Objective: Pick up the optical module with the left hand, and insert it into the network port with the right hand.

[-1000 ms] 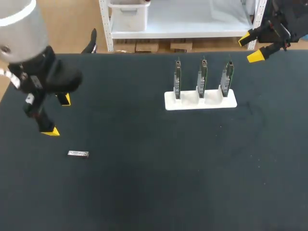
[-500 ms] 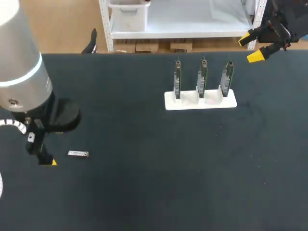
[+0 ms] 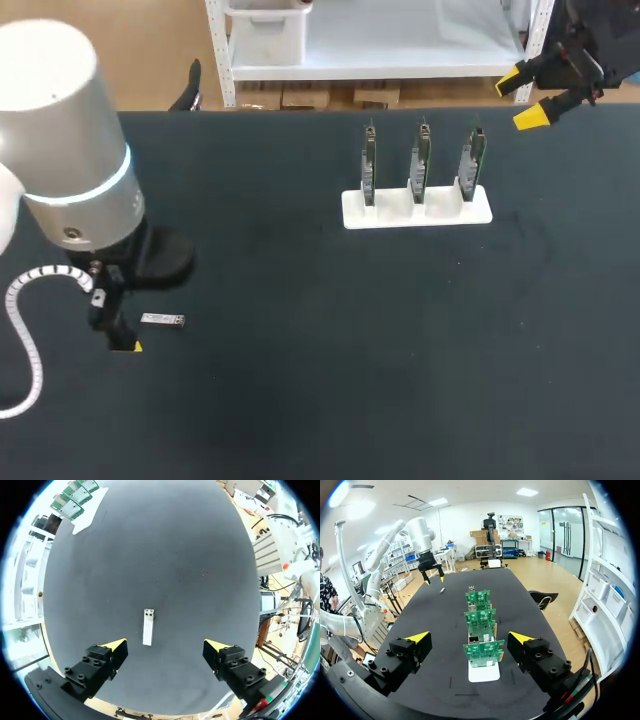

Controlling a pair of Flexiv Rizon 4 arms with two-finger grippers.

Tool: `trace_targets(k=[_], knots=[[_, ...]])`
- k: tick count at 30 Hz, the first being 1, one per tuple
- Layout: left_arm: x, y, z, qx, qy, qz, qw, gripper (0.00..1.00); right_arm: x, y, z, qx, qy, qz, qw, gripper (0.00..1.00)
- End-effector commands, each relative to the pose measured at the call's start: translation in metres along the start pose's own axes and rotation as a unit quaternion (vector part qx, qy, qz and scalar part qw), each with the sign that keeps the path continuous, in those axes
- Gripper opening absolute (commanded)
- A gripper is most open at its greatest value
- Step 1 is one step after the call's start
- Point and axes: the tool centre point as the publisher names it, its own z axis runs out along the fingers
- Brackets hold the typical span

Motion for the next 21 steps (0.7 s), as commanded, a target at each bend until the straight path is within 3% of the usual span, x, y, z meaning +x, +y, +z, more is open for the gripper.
trace_targets(k=[1, 11, 21], knots=[[-0.005, 0.005, 0.010, 0.008, 0.006, 0.004, 1.000, 1.00, 0.000, 0.002, 0.000, 0.003, 0.000, -0.001, 1.000, 1.00], [-0.009, 0.010, 0.027, 0.022, 0.021, 0.007, 1.000, 1.00, 0.000, 0.002, 0.000, 0.003, 0.000, -0.001, 1.000, 1.00], [-0.001, 0.013, 0.037, 0.017, 0.025, -0.020, 0.999, 1.00, 0.000, 0.002, 0.000, 0.003, 0.000, -0.001, 1.000, 1.00]])
